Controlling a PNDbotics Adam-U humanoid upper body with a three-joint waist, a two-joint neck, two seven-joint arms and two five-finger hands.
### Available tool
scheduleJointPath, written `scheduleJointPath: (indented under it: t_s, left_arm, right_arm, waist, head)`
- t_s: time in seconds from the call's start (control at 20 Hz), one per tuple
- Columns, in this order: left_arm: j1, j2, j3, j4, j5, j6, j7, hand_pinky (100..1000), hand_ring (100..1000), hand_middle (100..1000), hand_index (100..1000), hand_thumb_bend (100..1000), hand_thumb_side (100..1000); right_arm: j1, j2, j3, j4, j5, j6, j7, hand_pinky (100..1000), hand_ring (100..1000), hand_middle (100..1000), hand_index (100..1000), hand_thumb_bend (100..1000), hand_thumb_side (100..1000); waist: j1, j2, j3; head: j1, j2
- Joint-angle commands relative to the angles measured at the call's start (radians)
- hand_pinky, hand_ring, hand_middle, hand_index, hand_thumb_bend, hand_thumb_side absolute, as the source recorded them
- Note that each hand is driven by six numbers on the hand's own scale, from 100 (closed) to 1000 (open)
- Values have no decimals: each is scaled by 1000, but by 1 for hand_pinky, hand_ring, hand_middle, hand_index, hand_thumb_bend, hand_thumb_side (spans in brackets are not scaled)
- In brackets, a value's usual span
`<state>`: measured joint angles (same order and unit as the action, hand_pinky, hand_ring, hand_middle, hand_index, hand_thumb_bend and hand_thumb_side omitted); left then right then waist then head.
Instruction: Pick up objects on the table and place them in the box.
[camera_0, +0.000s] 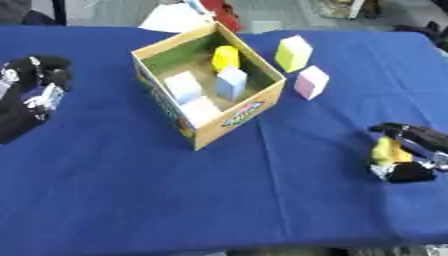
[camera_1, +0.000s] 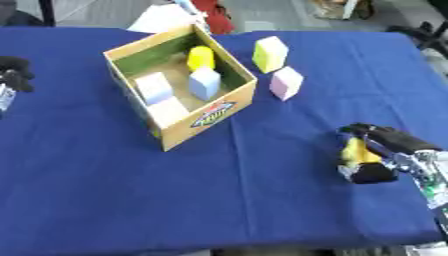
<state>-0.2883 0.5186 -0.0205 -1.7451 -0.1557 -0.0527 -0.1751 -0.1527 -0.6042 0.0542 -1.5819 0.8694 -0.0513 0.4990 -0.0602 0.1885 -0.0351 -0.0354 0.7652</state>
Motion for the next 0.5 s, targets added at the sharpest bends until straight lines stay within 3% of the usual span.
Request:
scheduleJointPath:
  t_s: [0.05, 0.15, 0.25, 0.35, 0.4, 0.45, 0.5]
  left_arm:
    - [-5, 14, 13, -13, 0, -2, -4, 727, 603, 623, 793, 100, 667]
    - [-4, 14, 13, -13, 0, -3, -5, 728, 603, 623, 792, 100, 668]
    - [-3, 13, 13, -12, 1, -4, -6, 730, 604, 624, 793, 100, 667]
    - [-3, 13, 13, -13, 1, -5, -7, 731, 604, 624, 793, 100, 667]
    - [-2, 13, 14, -13, 1, -5, -7, 731, 604, 624, 793, 100, 667]
    - [-2, 13, 15, -12, 1, -5, -6, 731, 604, 625, 793, 100, 667]
    - [-2, 13, 15, -12, 1, -5, -6, 731, 605, 625, 793, 100, 666]
  right_arm:
    - [12, -38, -29, -30, -5, 13, -5, 855, 945, 943, 1000, 207, 600]
    - [26, -38, -35, -31, -2, 17, -2, 852, 943, 943, 1000, 203, 567]
    - [36, -37, -38, -26, 3, 18, 4, 817, 918, 937, 1000, 164, 471]
    - [44, -34, -44, -22, 7, 19, 3, 730, 852, 916, 991, 100, 290]
    - [46, -33, -48, -22, 9, 21, -4, 671, 809, 899, 983, 100, 185]
    - [47, -30, -52, -22, 8, 24, -16, 548, 717, 858, 964, 100, 100]
    - [48, -28, -56, -22, 5, 28, -32, 437, 617, 813, 930, 100, 100]
  waist:
    - [-9, -13, -3]
    - [-9, -13, -5]
    - [-9, -13, -6]
    - [-8, -14, -7]
    - [-8, -14, -7]
    - [-7, -14, -8]
    - [-7, -14, -8]
  head:
    - [6, 5]
    - [6, 5]
    - [6, 5]
    - [7, 5]
    - [7, 5]
    - [7, 5]
    - [7, 5]
